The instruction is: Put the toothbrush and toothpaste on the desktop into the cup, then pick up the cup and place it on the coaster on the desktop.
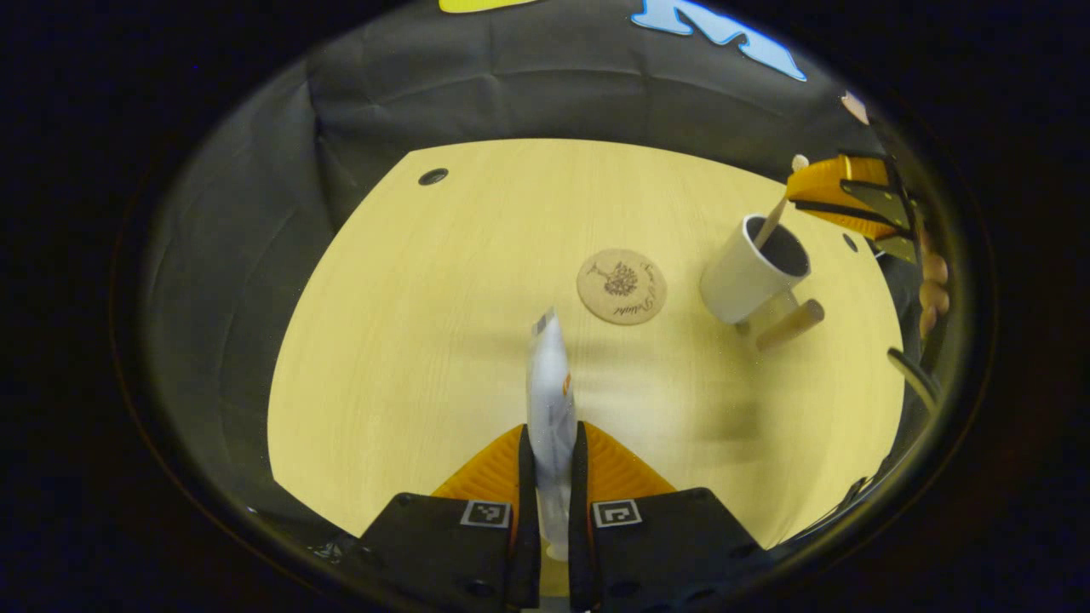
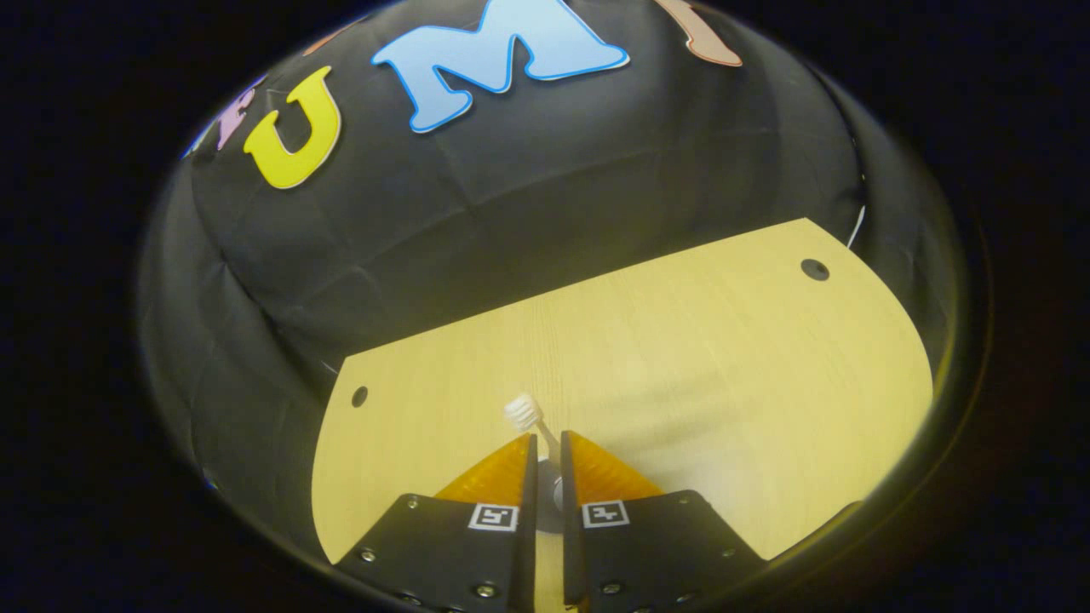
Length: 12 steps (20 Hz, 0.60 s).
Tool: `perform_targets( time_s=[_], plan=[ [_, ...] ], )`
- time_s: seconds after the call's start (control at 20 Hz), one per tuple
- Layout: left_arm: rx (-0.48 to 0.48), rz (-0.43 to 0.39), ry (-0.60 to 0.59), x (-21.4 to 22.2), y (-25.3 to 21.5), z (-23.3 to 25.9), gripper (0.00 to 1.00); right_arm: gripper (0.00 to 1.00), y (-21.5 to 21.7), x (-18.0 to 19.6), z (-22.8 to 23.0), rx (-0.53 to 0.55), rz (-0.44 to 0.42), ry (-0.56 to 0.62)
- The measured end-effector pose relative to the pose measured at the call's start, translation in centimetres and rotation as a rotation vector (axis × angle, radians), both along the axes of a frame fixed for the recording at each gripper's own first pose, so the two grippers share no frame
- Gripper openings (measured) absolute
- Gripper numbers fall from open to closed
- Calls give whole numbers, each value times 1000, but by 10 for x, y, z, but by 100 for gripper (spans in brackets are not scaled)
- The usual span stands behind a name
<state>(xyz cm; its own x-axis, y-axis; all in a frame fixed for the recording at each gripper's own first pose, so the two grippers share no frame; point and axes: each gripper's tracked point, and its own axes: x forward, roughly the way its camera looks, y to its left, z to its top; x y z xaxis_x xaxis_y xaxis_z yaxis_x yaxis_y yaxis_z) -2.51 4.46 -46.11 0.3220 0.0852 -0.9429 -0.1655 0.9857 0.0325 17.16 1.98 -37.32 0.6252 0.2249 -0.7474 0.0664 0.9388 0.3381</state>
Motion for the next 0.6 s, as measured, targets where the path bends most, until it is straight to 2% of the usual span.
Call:
perform_targets(
  time_s=[0.3, 0.6],
  plan=[
    [-12, -10, -62, 48, -11, 14, 20, 13, -12, -25, 11, 34, -12, 11],
    [-46, -20, -113, 86, -29, 31, 21, 13, -46, -50, 12, 42, -69, 32]
  ],
)
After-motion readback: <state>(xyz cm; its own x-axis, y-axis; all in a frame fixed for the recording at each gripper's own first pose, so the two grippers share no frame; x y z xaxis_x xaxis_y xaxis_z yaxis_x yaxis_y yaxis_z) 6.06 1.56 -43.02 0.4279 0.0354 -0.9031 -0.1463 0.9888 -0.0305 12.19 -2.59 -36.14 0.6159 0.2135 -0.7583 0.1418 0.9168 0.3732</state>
